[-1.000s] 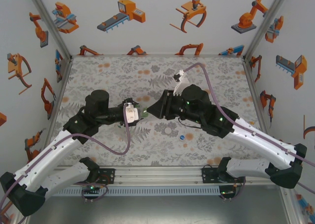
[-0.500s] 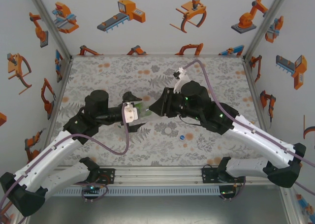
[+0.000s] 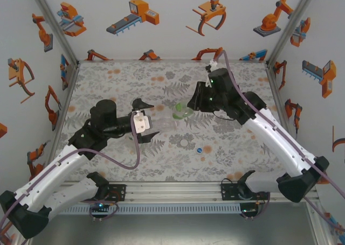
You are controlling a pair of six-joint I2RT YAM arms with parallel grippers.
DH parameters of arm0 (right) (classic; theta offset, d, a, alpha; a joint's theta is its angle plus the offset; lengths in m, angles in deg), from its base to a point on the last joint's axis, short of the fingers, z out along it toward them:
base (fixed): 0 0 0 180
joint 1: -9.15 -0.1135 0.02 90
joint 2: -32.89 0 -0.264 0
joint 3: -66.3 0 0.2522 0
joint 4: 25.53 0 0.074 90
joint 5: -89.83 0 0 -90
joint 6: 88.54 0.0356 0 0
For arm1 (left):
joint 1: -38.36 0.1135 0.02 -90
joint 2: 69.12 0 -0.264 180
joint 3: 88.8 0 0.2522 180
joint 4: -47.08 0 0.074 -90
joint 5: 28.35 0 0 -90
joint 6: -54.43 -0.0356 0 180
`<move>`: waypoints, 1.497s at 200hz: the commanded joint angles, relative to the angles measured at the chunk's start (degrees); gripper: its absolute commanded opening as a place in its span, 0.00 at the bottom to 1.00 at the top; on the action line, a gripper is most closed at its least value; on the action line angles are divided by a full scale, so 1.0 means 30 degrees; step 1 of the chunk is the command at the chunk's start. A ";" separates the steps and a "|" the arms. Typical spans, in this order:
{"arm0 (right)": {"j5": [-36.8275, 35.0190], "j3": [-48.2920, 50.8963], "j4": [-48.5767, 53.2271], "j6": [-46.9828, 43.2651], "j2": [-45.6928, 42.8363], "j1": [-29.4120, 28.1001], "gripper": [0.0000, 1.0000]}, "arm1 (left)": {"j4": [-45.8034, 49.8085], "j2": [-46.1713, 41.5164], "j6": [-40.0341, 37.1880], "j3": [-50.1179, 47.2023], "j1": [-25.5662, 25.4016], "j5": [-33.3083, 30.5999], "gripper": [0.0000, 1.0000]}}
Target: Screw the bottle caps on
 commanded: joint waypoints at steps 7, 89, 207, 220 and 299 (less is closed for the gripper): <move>0.0559 -0.2129 0.2961 -0.2494 0.1724 0.1442 0.16 | -0.1584 -0.0295 0.1536 -0.0294 0.0371 -0.1328 0.97; -0.0667 -0.7885 0.5921 -0.5897 0.8544 0.4943 0.16 | -0.2411 0.0428 0.7723 0.0878 0.2502 -0.3741 0.97; -0.0989 -1.3928 0.6678 -0.6841 1.5865 0.6928 0.13 | -0.2731 0.0072 0.7466 0.0434 0.2978 -0.2662 0.97; -0.1004 -1.4248 0.6772 -0.6875 1.6259 0.6940 0.13 | -0.2674 0.0027 0.7294 0.0433 0.2981 -0.2704 0.97; -0.1048 -1.4270 0.6832 -0.6764 1.6539 0.6966 0.40 | -0.2495 0.0305 0.7283 0.0580 0.2990 -0.2419 0.97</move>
